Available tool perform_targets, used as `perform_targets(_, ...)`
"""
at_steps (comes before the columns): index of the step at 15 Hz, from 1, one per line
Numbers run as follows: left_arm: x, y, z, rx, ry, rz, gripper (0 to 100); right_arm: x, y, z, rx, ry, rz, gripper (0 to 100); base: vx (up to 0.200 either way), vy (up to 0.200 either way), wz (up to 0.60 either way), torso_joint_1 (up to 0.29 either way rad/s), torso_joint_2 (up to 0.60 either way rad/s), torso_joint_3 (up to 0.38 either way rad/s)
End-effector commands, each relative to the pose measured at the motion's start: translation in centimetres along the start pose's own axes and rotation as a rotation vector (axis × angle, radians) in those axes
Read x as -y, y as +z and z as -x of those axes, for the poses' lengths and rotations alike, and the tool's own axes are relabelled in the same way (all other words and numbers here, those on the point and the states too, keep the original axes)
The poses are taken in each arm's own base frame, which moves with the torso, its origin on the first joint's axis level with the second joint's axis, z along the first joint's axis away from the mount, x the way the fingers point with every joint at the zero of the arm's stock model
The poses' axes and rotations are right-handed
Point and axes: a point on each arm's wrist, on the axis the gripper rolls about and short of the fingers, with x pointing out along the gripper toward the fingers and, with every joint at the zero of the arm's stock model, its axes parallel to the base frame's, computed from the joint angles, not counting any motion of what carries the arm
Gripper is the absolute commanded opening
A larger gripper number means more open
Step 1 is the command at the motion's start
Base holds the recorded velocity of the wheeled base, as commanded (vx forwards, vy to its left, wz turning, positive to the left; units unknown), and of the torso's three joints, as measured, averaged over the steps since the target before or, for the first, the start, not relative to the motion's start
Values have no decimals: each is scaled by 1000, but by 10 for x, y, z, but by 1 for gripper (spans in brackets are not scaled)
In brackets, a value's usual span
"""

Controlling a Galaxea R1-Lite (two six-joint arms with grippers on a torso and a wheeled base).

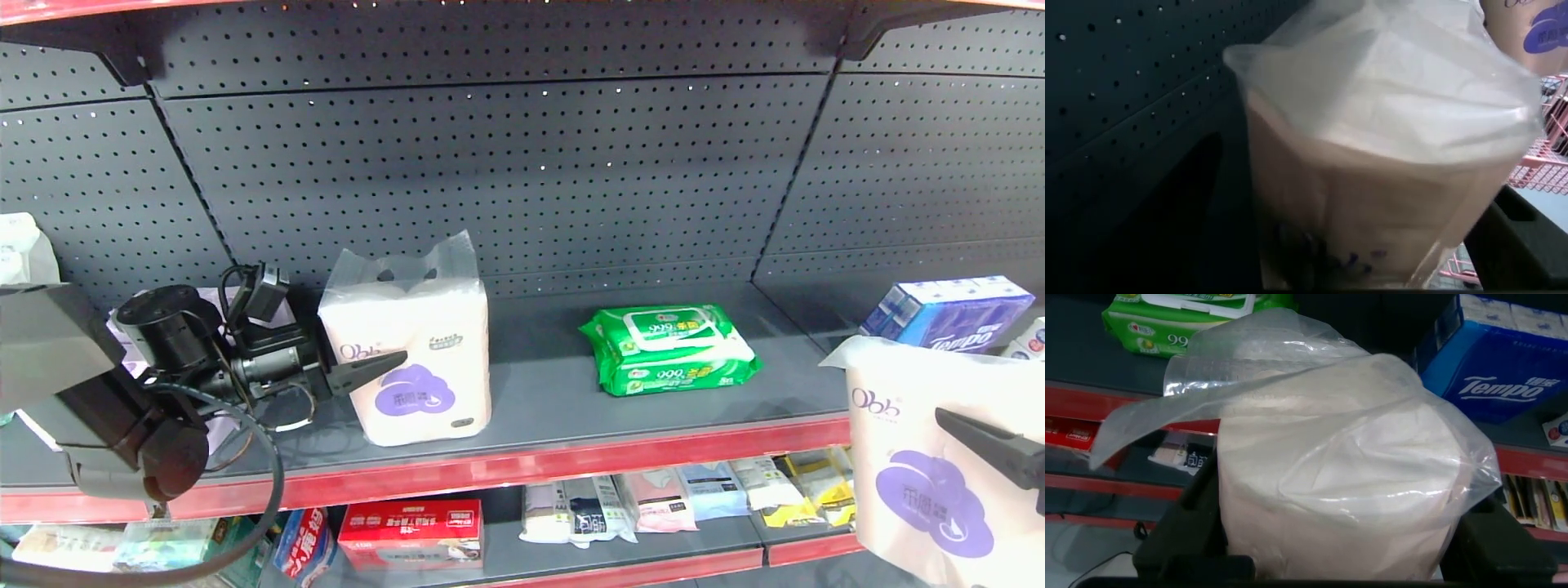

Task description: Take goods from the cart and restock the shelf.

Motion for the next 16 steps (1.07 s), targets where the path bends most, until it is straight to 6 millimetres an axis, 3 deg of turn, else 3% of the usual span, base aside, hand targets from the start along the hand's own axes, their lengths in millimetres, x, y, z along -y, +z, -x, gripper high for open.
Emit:
perform_targets(1, -2, 4, 5, 6, 17, -9, 100, 0, 0, -2, -7, 5, -1, 0, 0, 0, 0, 0, 0, 0)
perform_targets(7, -3, 18, 19, 20, 47, -36, 100, 0, -1, -3, -11, 9, 0, 0, 0, 0, 0, 0, 0, 0)
perform_targets(16, 8, 55, 34, 70, 68, 12, 100, 0, -2, -7, -31, 17, -3, 0, 0, 0, 0, 0, 0, 0)
